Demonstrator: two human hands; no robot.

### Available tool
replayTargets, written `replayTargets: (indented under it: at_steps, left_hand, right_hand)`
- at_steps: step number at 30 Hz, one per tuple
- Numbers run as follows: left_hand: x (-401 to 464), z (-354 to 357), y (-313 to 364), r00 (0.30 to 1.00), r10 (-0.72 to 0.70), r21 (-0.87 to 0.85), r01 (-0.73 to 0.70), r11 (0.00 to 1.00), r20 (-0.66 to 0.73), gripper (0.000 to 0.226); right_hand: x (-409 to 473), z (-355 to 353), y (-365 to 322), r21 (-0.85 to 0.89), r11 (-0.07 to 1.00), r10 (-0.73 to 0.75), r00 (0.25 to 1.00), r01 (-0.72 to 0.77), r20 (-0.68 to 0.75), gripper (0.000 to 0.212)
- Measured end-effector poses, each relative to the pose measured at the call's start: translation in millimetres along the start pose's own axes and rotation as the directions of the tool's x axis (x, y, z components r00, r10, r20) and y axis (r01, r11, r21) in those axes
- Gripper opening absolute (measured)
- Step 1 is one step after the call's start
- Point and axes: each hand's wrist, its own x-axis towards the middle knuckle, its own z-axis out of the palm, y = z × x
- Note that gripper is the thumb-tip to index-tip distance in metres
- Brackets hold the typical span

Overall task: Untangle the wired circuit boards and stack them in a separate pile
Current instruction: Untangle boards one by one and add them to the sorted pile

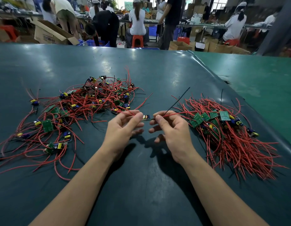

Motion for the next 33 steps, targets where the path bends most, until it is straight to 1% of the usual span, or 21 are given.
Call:
replayTargets:
  at_steps: [1, 3, 5, 7, 9, 11, 13, 15, 18, 23, 25, 28, 30, 33]
  left_hand:
    - [-0.1, 0.1, -1.2, 1.000, 0.001, 0.033, -0.002, 0.999, 0.022, 0.023]
    - [-0.2, -0.6, -1.3, 0.998, 0.046, 0.032, -0.047, 0.998, 0.033, 0.019]
    - [0.3, -1.9, -1.3, 0.995, 0.087, -0.023, -0.086, 0.996, 0.040, 0.017]
    - [0.1, -2.7, -1.3, 0.991, 0.122, -0.040, -0.120, 0.992, 0.052, 0.019]
    - [-0.8, -2.5, -1.6, 0.981, 0.171, 0.035, -0.174, 0.984, 0.091, 0.020]
    - [-2.8, -1.3, -2.2, 0.971, 0.190, 0.125, -0.208, 0.970, 0.144, 0.022]
    - [-3.9, -0.5, -2.7, 0.970, 0.166, 0.158, -0.195, 0.968, 0.174, 0.026]
    - [-4.1, 0.1, -1.9, 0.973, 0.147, 0.165, -0.176, 0.971, 0.176, 0.025]
    - [-4.7, 1.6, -0.4, 0.972, 0.177, 0.171, -0.203, 0.964, 0.155, 0.021]
    - [-7.2, 5.0, 0.6, 0.969, 0.192, 0.140, -0.214, 0.967, 0.153, 0.020]
    - [-7.8, 5.5, 0.7, 0.968, 0.195, 0.147, -0.218, 0.965, 0.155, 0.021]
    - [-8.6, 4.9, 0.3, 0.966, 0.207, 0.181, -0.234, 0.955, 0.156, 0.021]
    - [-9.5, 4.5, 0.4, 0.964, 0.214, 0.192, -0.242, 0.951, 0.157, 0.021]
    - [-10.0, 5.7, 0.7, 0.963, 0.221, 0.198, -0.249, 0.948, 0.154, 0.021]
  right_hand:
    - [-0.3, -0.1, -0.1, -0.010, 1.000, 0.004, 1.000, -0.004, 0.014, 0.010]
    - [0.0, -0.2, -0.1, -0.023, 1.000, 0.021, 0.999, -0.020, 0.028, 0.012]
    - [1.4, -0.7, -1.0, 0.043, 0.998, 0.049, 0.999, -0.050, 0.018, 0.010]
    - [2.1, -0.2, -2.2, 0.130, 0.984, 0.117, 0.993, -0.119, 0.020, 0.007]
    - [0.7, 1.9, -1.4, 0.184, 0.961, 0.202, 0.978, -0.208, 0.050, 0.007]
    - [-0.7, 3.6, 0.9, 0.187, 0.951, 0.238, 0.970, -0.245, 0.056, 0.009]
    - [-0.2, 3.4, 2.1, 0.164, 0.958, 0.231, 0.972, -0.234, 0.037, 0.011]
    - [1.0, 2.1, 1.4, 0.127, 0.970, 0.208, 0.978, -0.209, 0.026, 0.011]
    - [1.9, 0.4, 0.7, 0.061, 0.983, 0.172, 0.985, -0.170, -0.031, 0.009]
    - [4.7, 0.1, 0.2, -0.009, 0.994, 0.110, 0.985, -0.112, -0.135, 0.014]
    - [5.0, -0.2, 0.8, -0.023, 0.996, 0.082, 0.986, -0.086, -0.148, 0.016]
    - [4.2, -0.2, 2.5, -0.089, 0.996, 0.004, 0.991, -0.017, -0.136, 0.019]
    - [4.3, 0.4, 3.1, -0.117, 0.992, 0.020, 0.988, -0.038, -0.151, 0.017]
    - [7.1, 0.4, 5.3, -0.037, 0.994, 0.091, 0.978, -0.100, -0.190, 0.017]
